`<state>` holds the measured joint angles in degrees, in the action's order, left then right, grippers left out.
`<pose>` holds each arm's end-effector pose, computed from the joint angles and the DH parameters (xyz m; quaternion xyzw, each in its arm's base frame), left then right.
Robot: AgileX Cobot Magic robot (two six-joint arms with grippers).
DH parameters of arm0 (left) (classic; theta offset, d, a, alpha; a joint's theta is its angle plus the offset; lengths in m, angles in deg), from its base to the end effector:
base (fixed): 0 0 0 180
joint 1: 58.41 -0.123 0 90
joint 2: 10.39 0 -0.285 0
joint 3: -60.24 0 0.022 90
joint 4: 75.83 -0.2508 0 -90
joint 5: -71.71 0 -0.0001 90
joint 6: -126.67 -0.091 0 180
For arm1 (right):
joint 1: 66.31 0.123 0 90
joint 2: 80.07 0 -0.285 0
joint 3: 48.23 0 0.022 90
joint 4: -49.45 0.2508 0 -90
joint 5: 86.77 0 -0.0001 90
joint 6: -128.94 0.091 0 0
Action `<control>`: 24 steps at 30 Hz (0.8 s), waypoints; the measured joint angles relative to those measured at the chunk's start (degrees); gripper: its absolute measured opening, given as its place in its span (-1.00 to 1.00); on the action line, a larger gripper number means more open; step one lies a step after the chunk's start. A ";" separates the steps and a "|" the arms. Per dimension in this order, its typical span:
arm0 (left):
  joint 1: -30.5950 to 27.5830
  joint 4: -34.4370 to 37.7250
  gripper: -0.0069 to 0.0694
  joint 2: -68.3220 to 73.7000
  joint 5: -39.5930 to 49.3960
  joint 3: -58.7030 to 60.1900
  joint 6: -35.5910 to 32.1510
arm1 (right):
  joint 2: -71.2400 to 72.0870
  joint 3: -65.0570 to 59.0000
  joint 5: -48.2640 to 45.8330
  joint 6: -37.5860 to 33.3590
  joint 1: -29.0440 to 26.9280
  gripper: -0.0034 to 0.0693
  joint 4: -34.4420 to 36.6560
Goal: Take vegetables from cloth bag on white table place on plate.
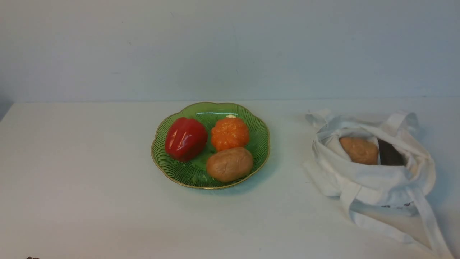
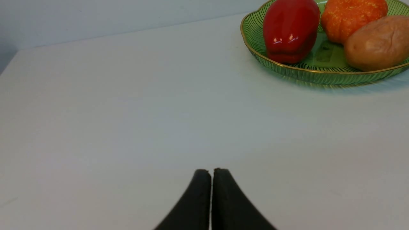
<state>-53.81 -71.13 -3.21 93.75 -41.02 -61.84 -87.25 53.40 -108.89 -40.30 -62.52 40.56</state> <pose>0.0520 -0.0070 0.1704 0.0707 0.8053 -0.0147 0.5884 0.0525 -0.0018 0.1727 0.0083 0.8059 0.0091 0.5920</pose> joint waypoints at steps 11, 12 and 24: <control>0.00 0.00 -0.84 0.00 0.00 0.00 0.00 | 0.00 0.00 0.00 0.00 0.00 -0.95 0.00; 0.00 0.00 -0.84 0.00 0.00 0.00 0.00 | 0.00 0.00 0.00 0.00 0.00 -0.95 0.00; 0.00 0.00 -0.84 0.00 0.00 0.00 0.00 | 0.00 0.00 0.00 2.02 0.00 -0.95 0.00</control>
<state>-53.81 -71.13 -3.21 93.75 -41.02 -61.84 -87.25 53.40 -108.89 -38.28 -62.52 40.56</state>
